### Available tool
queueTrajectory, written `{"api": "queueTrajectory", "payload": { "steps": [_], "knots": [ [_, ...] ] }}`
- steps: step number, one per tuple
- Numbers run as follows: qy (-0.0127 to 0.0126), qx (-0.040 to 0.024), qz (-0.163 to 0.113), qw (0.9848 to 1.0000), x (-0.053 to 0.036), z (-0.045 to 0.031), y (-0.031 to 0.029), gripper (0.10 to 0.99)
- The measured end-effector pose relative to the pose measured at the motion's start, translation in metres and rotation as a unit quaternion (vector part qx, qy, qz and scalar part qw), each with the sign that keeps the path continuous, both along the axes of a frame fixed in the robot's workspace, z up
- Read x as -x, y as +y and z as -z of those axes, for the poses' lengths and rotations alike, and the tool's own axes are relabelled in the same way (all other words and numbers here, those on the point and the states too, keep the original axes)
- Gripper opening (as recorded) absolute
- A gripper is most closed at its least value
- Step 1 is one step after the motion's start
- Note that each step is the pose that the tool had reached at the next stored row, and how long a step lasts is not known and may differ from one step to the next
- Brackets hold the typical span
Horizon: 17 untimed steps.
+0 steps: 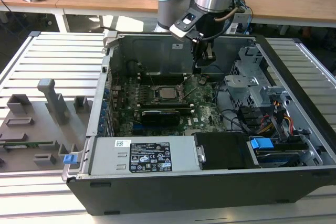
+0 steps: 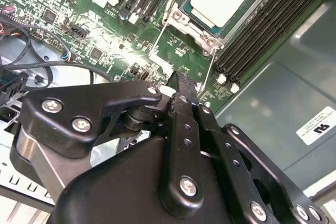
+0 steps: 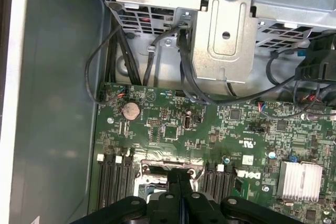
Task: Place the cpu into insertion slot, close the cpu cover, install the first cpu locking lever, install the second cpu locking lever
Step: 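Close the cpu cover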
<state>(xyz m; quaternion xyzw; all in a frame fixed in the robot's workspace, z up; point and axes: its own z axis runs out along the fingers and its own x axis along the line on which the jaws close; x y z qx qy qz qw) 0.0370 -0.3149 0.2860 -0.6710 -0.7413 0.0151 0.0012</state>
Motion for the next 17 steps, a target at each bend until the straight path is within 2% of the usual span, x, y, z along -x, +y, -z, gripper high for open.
{"api": "queueTrajectory", "payload": {
  "steps": [3, 17],
  "knots": [
    [0.0000, 0.0001, 0.000, 1.0000, 0.0000, 0.0045, 0.0000, 0.106],
    [0.0000, 0.0001, 0.000, 1.0000, 0.0000, 0.0158, 0.0000, 0.106]
  ]
}}
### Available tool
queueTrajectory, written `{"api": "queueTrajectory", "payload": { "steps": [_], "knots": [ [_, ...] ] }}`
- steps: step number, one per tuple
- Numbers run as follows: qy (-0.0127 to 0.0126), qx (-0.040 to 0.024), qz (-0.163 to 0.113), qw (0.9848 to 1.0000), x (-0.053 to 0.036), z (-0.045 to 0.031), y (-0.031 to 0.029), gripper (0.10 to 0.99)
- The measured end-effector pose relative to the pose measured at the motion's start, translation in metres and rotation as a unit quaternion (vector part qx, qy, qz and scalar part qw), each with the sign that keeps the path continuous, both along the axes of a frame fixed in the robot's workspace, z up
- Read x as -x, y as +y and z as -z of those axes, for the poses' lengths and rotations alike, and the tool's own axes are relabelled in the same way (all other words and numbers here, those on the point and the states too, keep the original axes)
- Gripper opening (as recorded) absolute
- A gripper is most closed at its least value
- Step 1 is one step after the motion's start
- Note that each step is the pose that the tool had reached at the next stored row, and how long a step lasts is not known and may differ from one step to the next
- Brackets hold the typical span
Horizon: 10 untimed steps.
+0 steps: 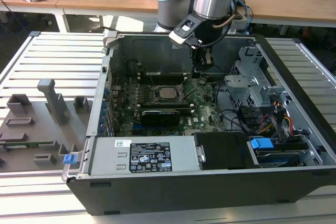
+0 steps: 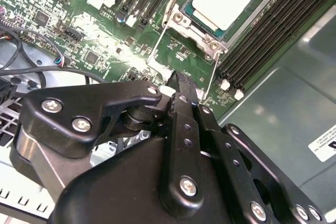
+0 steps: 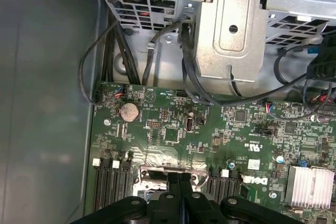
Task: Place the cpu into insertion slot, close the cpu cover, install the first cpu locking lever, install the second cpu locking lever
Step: 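Close the cpu cover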
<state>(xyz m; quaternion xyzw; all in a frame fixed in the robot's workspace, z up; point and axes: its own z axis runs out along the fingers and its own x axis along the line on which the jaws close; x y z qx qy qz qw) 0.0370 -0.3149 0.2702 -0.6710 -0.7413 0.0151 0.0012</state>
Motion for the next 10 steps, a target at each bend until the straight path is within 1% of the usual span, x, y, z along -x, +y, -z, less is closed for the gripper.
{"api": "queueTrajectory", "payload": {
  "steps": [10],
  "knots": [
    [0.0000, 0.0000, 0.000, 1.0000, 0.0000, 0.0069, 0.0000, 0.106]
  ]
}}
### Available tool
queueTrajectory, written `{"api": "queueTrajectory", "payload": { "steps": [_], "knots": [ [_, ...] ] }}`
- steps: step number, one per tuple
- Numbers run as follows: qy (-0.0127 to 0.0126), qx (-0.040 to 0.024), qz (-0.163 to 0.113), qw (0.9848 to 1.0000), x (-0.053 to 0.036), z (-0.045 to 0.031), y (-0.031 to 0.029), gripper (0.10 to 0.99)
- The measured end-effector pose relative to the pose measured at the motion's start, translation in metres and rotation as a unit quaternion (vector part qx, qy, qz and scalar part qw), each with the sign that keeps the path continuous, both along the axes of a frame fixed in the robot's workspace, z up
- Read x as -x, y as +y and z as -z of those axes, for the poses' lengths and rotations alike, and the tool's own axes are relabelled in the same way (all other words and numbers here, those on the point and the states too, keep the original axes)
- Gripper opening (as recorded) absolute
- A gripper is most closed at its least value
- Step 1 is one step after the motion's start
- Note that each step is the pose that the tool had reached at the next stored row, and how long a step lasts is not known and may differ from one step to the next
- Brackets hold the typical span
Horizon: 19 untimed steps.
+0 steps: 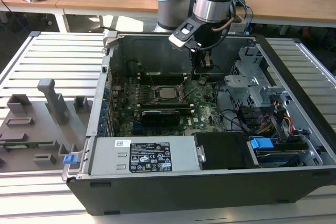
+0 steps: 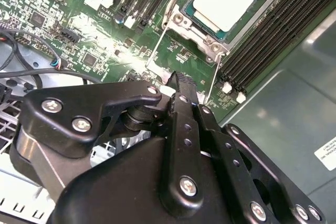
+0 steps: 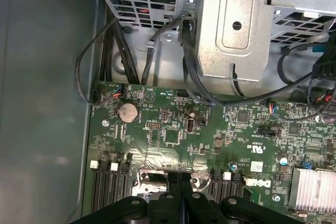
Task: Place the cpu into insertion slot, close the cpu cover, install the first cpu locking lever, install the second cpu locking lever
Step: 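Close the cpu cover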
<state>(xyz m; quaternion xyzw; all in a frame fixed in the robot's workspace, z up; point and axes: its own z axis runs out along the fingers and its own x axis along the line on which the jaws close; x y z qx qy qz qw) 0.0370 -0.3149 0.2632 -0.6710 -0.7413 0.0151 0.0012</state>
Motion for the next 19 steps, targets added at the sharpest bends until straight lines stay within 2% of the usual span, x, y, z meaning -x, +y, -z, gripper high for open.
{"api": "queueTrajectory", "payload": {
  "steps": [7, 9, 10, 14, 17, 18, 19],
  "knots": [
    [0.0000, 0.0000, 0.000, 1.0000, 0.0000, 0.0088, 0.0000, 0.106],
    [0.0000, 0.0001, 0.000, 1.0000, 0.0000, 0.0093, 0.0000, 0.106],
    [0.0000, 0.0003, 0.000, 1.0000, 0.0000, 0.0091, 0.0000, 0.106],
    [0.0000, 0.0007, 0.000, 1.0000, 0.0000, -0.0013, 0.0000, 0.106],
    [0.0001, 0.0006, 0.000, 1.0000, -0.0019, -0.0035, 0.0008, 0.106],
    [0.0021, 0.0007, 0.000, 1.0000, -0.0080, -0.0036, 0.0020, 0.106],
    [0.0077, 0.0007, 0.000, 1.0000, -0.0187, -0.0036, 0.0033, 0.106]
  ]
}}
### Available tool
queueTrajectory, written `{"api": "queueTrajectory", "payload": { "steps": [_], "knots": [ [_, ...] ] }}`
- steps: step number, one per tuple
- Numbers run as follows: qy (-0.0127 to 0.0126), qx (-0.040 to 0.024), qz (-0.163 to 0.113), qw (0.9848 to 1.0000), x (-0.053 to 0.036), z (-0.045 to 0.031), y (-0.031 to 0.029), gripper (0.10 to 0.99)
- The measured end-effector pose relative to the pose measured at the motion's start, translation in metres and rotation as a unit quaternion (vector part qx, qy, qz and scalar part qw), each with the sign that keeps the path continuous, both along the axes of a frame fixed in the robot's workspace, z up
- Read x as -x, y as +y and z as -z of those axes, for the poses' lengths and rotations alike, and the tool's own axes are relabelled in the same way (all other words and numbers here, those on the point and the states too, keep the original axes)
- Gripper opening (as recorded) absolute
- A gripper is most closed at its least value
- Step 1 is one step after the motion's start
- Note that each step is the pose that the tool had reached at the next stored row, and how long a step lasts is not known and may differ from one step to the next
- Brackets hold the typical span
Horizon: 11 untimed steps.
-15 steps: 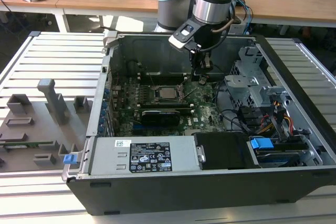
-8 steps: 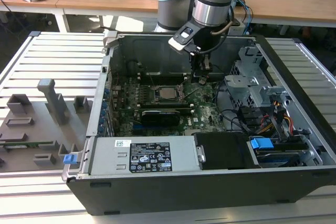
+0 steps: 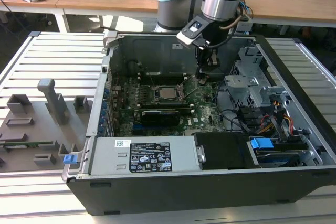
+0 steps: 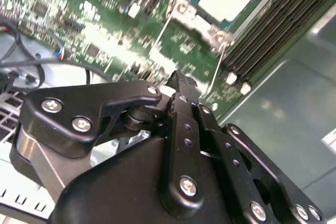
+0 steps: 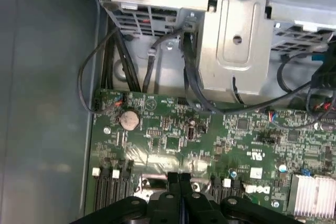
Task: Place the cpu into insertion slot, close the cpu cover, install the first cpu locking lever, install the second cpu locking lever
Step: 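Close the cpu cover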
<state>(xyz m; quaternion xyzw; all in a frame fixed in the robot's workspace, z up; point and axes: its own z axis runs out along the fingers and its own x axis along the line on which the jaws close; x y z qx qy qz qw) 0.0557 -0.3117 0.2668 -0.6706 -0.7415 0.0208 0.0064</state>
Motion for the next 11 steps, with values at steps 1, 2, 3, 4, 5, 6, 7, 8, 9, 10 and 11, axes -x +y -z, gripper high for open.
{"api": "queueTrajectory", "payload": {
  "steps": [1, 2, 3, 4, 5, 6, 7, 8, 9, 10, 11],
  "knots": [
    [0.0039, 0.0000, 0.000, 1.0000, -0.0068, 0.0002, 0.0008, 0.106],
    [0.0062, 0.0000, 0.000, 1.0000, -0.0111, 0.0004, 0.0013, 0.106],
    [0.0093, -0.0001, 0.000, 1.0000, -0.0154, 0.0010, 0.0017, 0.106],
    [0.0105, -0.0001, 0.000, 0.9999, -0.0166, 0.0015, 0.0018, 0.106],
    [0.0120, -0.0002, 0.000, 0.9999, -0.0171, 0.0026, 0.0017, 0.106],
    [0.0126, -0.0001, 0.000, 0.9999, -0.0171, 0.0038, 0.0017, 0.106],
    [0.0134, -0.0002, 0.000, 0.9999, -0.0170, 0.0055, 0.0017, 0.106],
    [0.0140, -0.0002, 0.000, 0.9999, -0.0170, 0.0077, 0.0017, 0.106],
    [0.0144, -0.0002, 0.000, 0.9999, -0.0170, 0.0099, 0.0018, 0.106],
    [0.0151, -0.0002, 0.000, 0.9999, -0.0170, 0.0132, 0.0017, 0.106],
    [0.0154, -0.0002, 0.000, 0.9999, -0.0170, 0.0159, 0.0017, 0.106]
  ]
}}
